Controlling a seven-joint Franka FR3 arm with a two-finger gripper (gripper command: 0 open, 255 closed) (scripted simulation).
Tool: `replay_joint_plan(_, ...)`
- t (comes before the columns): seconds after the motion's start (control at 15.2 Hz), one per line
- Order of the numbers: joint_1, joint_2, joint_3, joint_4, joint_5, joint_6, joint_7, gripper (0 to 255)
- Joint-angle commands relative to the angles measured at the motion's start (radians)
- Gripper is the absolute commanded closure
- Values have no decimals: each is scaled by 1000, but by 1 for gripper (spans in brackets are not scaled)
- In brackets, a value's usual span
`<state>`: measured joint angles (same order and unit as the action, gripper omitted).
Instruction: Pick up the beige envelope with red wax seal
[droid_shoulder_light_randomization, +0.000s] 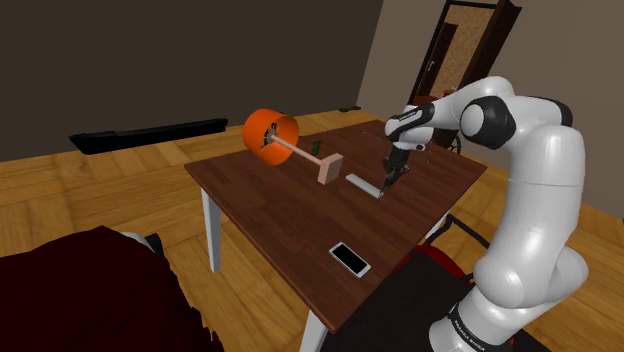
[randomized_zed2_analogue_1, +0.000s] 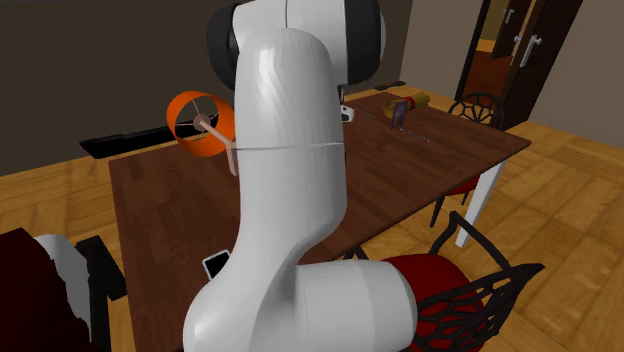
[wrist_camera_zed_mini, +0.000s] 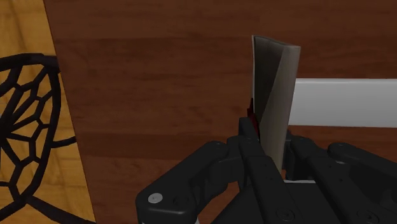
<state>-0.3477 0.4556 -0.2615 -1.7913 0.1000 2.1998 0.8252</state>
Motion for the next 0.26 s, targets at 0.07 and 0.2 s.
replay_joint_plan(0.07,3,-24,-4,7,-7,-31,4,255)
replay_joint_plan(0.2,3,-25,-4,7,-8,-32,4,255)
